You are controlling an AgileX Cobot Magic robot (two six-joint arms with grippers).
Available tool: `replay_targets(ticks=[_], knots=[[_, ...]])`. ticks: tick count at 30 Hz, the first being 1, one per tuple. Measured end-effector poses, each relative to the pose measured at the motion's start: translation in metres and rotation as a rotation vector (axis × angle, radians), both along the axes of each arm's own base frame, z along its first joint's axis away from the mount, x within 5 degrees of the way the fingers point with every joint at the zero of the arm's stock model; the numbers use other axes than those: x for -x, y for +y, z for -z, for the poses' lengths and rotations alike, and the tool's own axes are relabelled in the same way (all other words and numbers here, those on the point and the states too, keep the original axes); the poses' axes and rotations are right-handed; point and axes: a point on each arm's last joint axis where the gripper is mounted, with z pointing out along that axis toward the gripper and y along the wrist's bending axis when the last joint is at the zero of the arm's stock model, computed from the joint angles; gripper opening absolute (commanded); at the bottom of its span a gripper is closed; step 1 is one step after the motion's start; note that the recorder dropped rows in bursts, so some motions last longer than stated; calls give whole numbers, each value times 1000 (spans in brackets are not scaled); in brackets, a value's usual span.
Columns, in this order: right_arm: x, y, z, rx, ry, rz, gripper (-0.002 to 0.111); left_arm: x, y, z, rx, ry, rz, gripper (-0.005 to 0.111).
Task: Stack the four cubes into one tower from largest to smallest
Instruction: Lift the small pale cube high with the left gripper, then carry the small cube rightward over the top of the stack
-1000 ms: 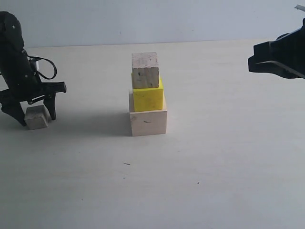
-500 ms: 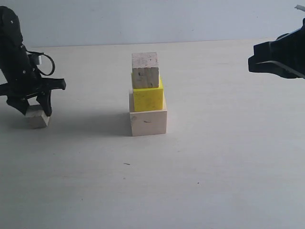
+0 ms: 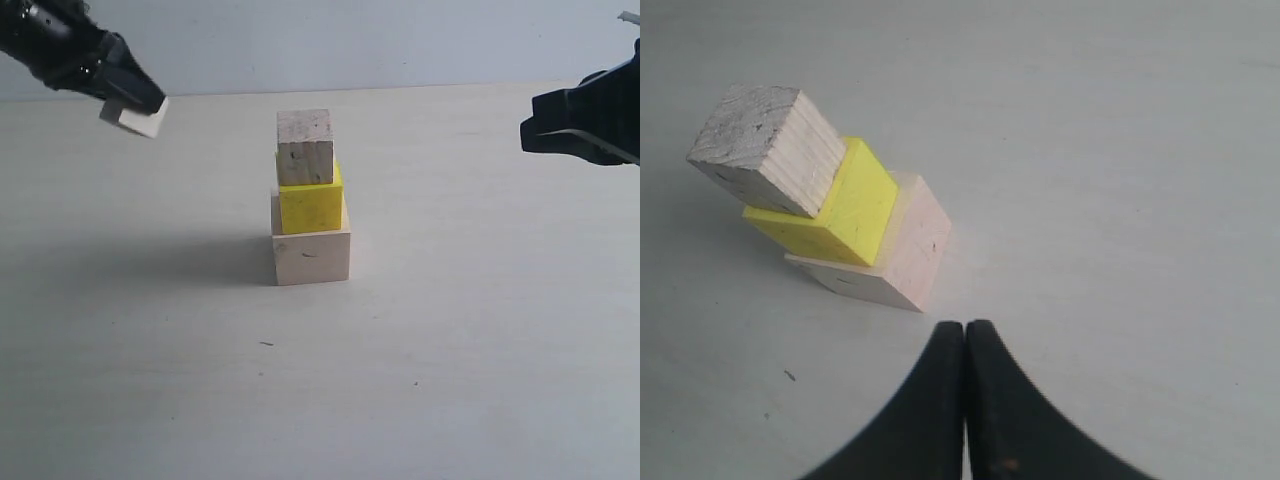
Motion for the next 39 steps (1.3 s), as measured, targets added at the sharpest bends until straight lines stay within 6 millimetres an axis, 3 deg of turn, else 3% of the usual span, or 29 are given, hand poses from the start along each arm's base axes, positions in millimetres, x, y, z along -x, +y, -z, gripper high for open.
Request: replay_targets(ticks=[3, 7, 17, 24, 28, 39], knots=[[0, 0, 0, 0, 1, -1, 0, 16, -12, -15, 165, -121, 178, 0], [1, 0, 0, 0, 9, -7, 0, 25, -14, -18, 318, -203, 263, 0], [1, 1, 1, 3, 10, -12, 0, 23, -8, -18, 367, -192, 217, 0], [1, 1, 1, 31, -12, -43, 0, 20, -14, -30, 441, -429, 306, 0], [1, 1, 1, 53, -30, -67, 0, 21, -23, -30, 439, -519, 378, 0], [1, 0, 1, 93, -56, -101, 0, 27, -72, -7, 464, -569, 559, 0]])
